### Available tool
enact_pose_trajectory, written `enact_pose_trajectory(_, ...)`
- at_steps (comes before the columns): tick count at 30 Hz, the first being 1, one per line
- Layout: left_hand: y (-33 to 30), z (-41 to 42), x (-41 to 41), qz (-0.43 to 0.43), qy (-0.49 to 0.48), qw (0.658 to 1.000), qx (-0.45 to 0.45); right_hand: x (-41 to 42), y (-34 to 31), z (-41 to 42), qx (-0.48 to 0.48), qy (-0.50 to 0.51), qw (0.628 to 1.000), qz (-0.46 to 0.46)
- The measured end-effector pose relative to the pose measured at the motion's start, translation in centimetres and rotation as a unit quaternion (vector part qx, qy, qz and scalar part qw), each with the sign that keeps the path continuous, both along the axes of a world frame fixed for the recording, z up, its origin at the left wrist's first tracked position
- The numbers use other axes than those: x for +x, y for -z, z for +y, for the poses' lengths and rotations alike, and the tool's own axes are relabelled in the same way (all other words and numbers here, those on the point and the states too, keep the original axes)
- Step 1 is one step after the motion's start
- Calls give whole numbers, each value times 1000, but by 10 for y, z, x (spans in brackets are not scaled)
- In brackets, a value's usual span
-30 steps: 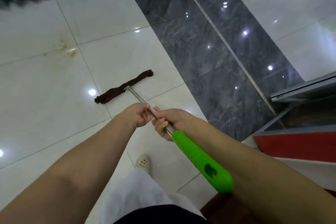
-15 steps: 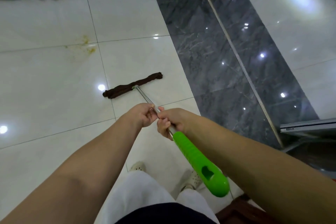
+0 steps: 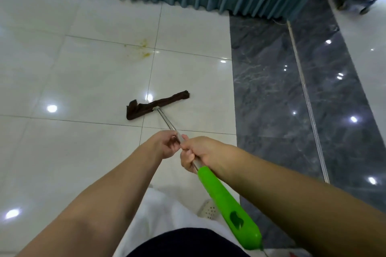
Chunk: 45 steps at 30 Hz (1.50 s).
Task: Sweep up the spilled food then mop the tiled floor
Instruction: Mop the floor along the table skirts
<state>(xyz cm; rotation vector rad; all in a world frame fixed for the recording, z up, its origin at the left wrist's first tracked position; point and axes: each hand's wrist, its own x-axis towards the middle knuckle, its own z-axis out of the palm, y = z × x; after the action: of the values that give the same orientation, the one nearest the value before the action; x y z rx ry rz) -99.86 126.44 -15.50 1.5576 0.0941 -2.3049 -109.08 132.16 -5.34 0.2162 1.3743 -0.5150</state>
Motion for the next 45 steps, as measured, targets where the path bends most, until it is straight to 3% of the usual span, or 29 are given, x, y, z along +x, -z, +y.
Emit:
enact_pose_trajectory(8,12,80,-46,-22,-103,994,6,-60,10,64,2,-107,994,-36)
enact_pose_trajectory(21,-15,150,-114,-36,-62,997,-29,-136,-39,125,-14,-133,990,-46)
enact_pose_trajectory(29,-34,190,-115,-26,-3,999,-45,-117,-67,168,1,-91,996,-21)
enact_pose_trajectory(36,-50,206,-84,39,-62,996,-46,-83,-90,184,-24,-85,996,-8)
enact_pose_trajectory(40,-63,211,-77,95,-46,992,-69,-84,-105,192,-27,-59,998,-10)
enact_pose_trajectory(45,-68,206,-76,86,-64,992,-71,-91,-98,188,-8,-70,998,-2)
